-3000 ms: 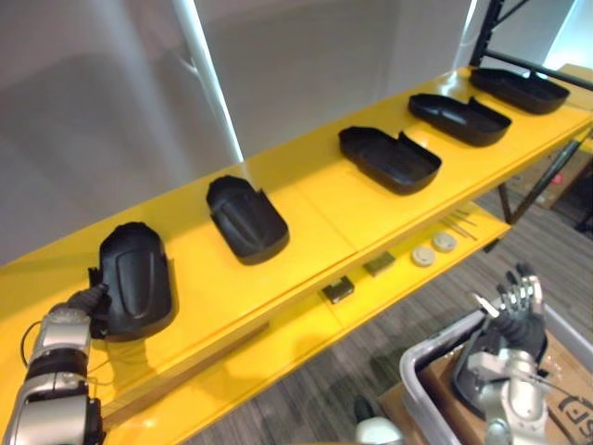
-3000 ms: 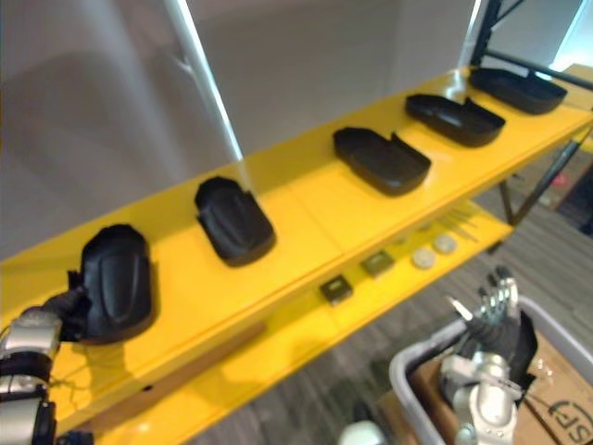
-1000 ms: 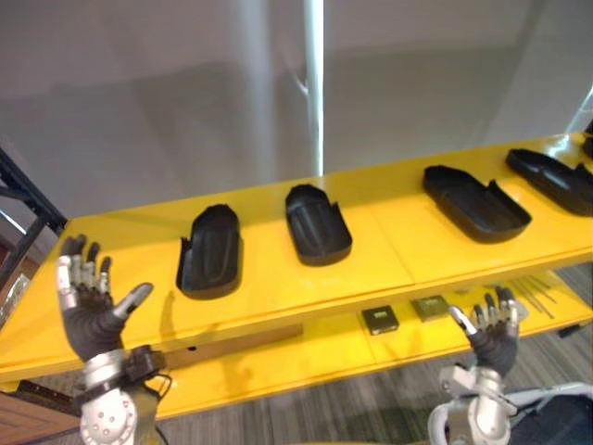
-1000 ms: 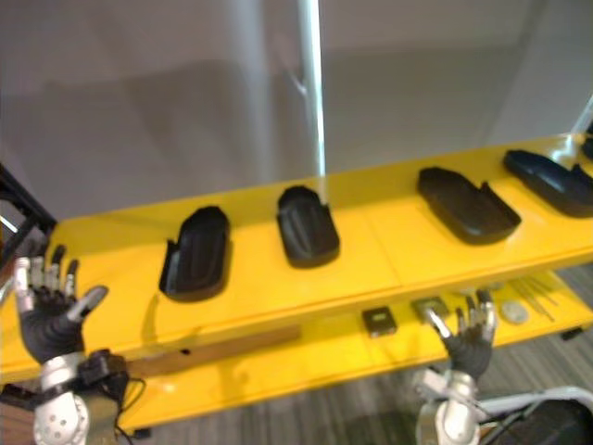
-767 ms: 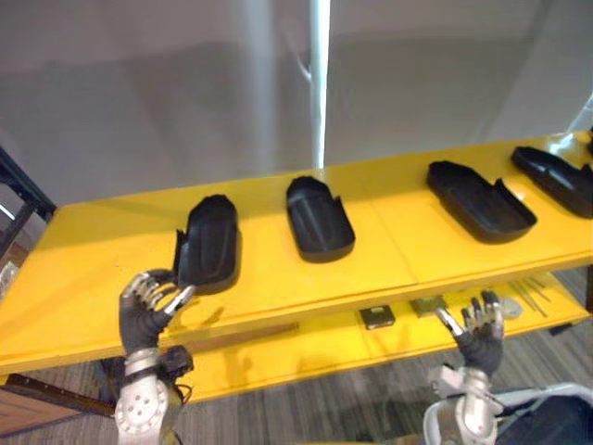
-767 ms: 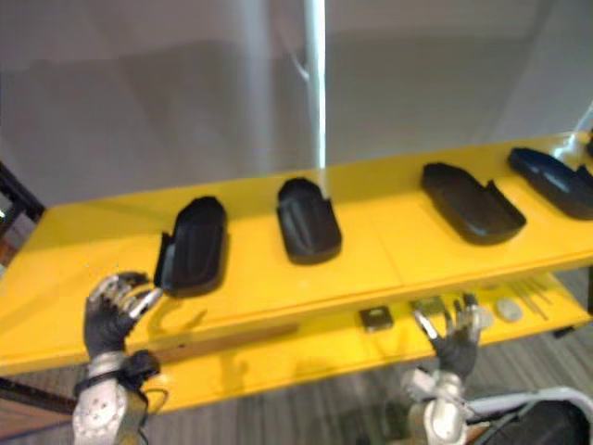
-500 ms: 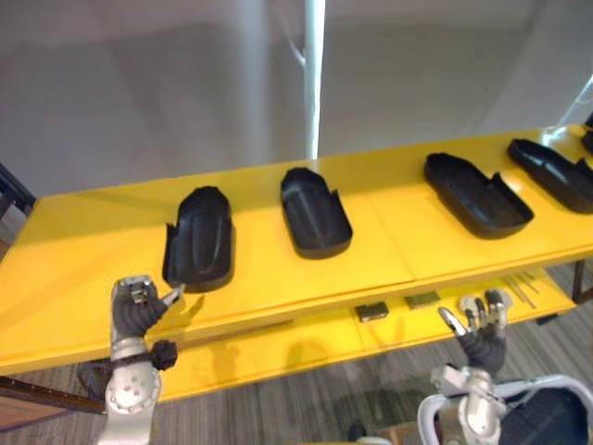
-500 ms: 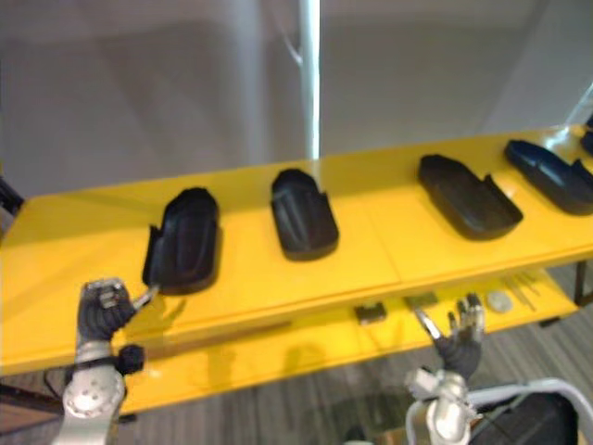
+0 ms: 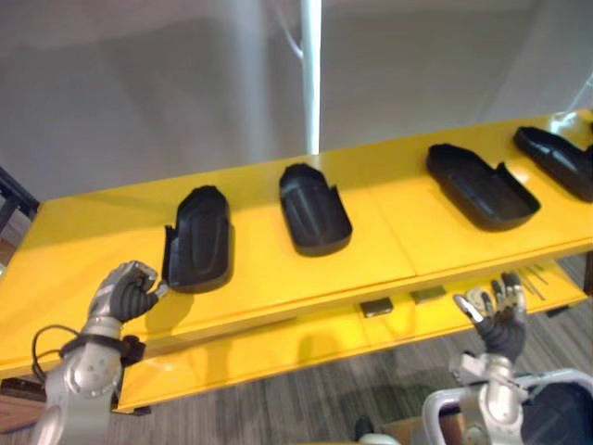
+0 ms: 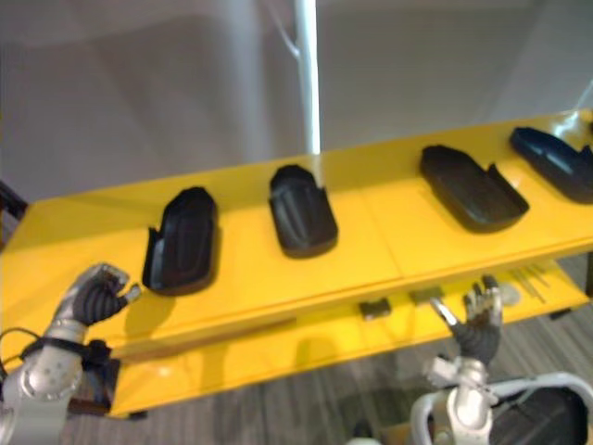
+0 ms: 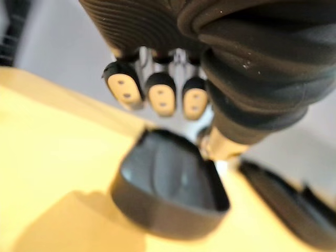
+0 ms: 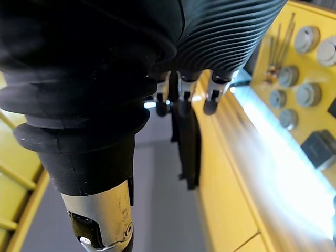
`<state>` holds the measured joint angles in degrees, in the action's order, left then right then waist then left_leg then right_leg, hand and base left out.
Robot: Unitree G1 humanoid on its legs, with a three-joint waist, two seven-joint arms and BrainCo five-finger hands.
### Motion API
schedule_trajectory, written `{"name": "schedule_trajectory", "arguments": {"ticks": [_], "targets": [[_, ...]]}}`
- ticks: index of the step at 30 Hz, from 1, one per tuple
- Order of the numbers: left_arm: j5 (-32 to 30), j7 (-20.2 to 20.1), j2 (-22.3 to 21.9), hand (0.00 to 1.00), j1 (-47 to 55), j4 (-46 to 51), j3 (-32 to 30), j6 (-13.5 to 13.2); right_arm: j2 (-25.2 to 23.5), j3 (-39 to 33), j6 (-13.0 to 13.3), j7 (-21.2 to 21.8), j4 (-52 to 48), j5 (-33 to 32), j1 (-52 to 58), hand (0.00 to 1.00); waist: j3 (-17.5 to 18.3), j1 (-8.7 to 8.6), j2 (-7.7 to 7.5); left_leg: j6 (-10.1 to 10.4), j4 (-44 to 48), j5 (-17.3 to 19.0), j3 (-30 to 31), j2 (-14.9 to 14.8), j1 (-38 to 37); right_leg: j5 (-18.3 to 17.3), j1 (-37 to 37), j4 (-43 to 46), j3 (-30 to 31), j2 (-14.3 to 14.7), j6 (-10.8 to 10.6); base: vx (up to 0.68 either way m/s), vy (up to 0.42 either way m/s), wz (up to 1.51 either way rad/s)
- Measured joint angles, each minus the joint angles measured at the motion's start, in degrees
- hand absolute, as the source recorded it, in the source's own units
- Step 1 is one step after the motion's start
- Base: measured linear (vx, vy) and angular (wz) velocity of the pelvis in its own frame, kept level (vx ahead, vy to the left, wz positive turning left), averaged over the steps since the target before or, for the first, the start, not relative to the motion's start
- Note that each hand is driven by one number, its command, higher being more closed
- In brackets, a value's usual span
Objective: Walk over and take plastic housings, then place them on the shelf
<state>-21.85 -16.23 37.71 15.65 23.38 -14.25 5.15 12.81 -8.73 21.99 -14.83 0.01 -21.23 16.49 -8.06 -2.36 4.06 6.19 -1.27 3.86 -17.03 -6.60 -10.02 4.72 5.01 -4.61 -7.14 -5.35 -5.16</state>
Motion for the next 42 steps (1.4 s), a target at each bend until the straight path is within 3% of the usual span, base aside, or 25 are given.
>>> {"name": "schedule_trajectory", "arguments": {"ticks": [4, 8, 16, 18, 23, 31, 42], "targets": [[8.64, -8.80, 5.11, 1.00, -0.56, 0.44, -0.79, -1.56, 0.63, -1.42, -1.00, 1.33, -0.91, -0.02, 0.17, 0.00, 0.08, -0.03, 0.65, -0.06, 0.01, 0.04, -0.01, -0.01, 0.01, 0.00, 0.00, 0.00, 0.01, 0.02, 0.00, 0.00, 0.000, 0.00], [12.56, -15.35, 7.33, 1.00, -1.67, 0.46, -0.73, -0.65, 1.29, -2.11, -1.01, 2.45, -1.68, -0.46, 0.16, 0.00, -0.15, -0.11, 1.15, -0.11, 0.14, 0.07, -0.03, -0.02, 0.05, 0.00, 0.01, -0.02, 0.01, 0.02, 0.00, 0.00, 0.000, 0.00], [17.43, -29.90, 11.71, 1.00, -5.43, 0.03, 4.60, 8.17, 3.31, -1.90, -1.01, 2.73, -1.65, -0.46, -0.20, 0.00, 0.30, -1.18, 2.65, -0.15, 0.50, 0.09, -0.08, -0.03, 0.15, 0.07, -0.01, -0.03, 0.09, 0.02, 0.02, 0.00, 0.000, 0.00], [17.17, -31.49, 12.06, 1.00, -5.83, -0.32, 5.94, 10.24, 3.34, -1.88, -1.01, 2.68, -1.63, -0.46, -0.24, 0.00, 0.36, -1.45, 2.74, -0.15, 0.56, 0.10, -0.24, -0.04, 0.13, 0.16, -0.05, -0.06, 0.27, 0.04, 0.05, 0.00, 0.000, -0.04], [16.94, -32.07, 13.65, 1.00, -7.87, -2.35, 9.23, 12.11, 3.35, -1.81, -1.01, 3.26, -1.51, -0.47, -0.48, 0.00, 0.47, -1.73, 2.91, -0.16, 0.85, 0.10, -1.04, -0.05, 0.52, 0.66, -0.80, -0.45, 1.11, 0.08, 0.22, 0.00, 0.000, -0.08], [15.89, -31.31, 13.55, 1.00, -9.24, -5.42, 10.57, 12.17, 3.35, -1.78, -0.86, 3.82, 0.31, -0.45, -0.42, 0.00, 1.04, -1.96, 3.83, -0.12, 0.96, 0.04, -1.03, -0.08, 1.00, 0.85, -0.97, -0.29, 1.11, 0.09, 0.26, 0.00, 0.000, 0.00], [7.65, -33.06, 11.12, 1.00, -9.22, -10.83, 13.39, 12.04, 3.35, -1.73, -0.75, 4.97, 0.85, -0.45, -0.60, 0.00, 1.02, -2.76, 3.81, -0.11, 1.50, 0.05, -1.03, -0.14, 1.00, 1.12, -0.98, -0.52, 1.21, 0.10, 0.27, 0.00, 0.000, 0.00]]}}
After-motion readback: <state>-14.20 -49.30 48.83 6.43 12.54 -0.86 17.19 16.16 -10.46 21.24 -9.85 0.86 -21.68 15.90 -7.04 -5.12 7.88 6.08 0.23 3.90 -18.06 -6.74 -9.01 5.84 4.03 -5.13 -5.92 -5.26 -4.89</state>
